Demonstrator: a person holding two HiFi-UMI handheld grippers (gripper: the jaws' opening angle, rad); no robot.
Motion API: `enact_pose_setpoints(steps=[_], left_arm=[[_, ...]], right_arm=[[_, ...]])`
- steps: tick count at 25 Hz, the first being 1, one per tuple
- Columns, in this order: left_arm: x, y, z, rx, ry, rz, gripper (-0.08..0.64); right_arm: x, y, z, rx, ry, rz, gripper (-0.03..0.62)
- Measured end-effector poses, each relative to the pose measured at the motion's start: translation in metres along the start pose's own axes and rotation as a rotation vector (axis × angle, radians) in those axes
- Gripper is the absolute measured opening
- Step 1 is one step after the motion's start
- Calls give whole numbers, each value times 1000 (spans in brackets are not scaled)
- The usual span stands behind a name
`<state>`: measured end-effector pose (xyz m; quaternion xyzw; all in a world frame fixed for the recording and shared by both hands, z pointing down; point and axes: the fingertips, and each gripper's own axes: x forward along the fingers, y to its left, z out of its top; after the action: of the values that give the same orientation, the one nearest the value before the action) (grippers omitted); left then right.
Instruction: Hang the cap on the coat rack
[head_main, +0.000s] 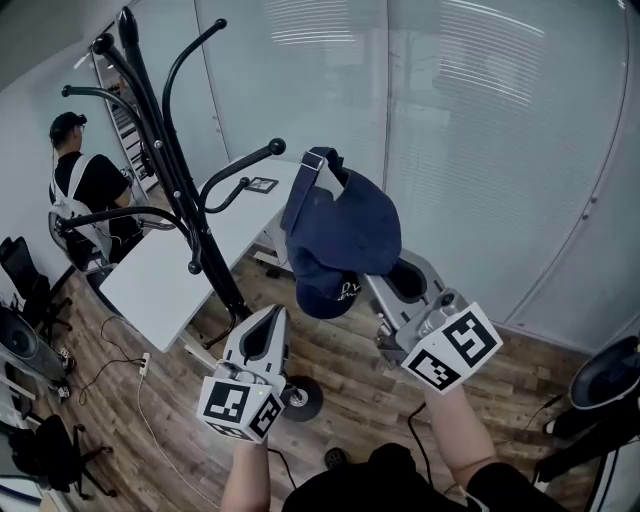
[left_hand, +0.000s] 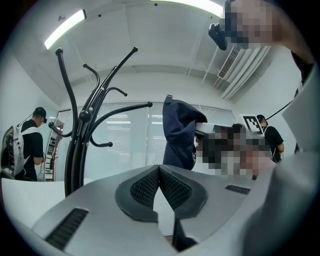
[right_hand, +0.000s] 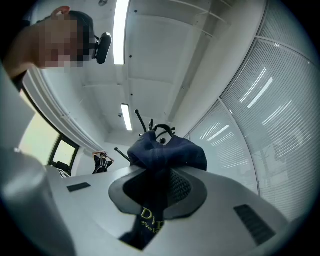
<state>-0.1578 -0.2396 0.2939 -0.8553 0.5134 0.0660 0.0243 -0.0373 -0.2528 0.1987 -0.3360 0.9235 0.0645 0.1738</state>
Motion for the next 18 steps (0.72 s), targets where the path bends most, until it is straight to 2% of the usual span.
enact_pose_setpoints(steps=[18], left_arm=[[12, 23, 3, 20, 5, -20, 15]], right_arm=[[51, -5, -2, -4, -11, 13, 63]])
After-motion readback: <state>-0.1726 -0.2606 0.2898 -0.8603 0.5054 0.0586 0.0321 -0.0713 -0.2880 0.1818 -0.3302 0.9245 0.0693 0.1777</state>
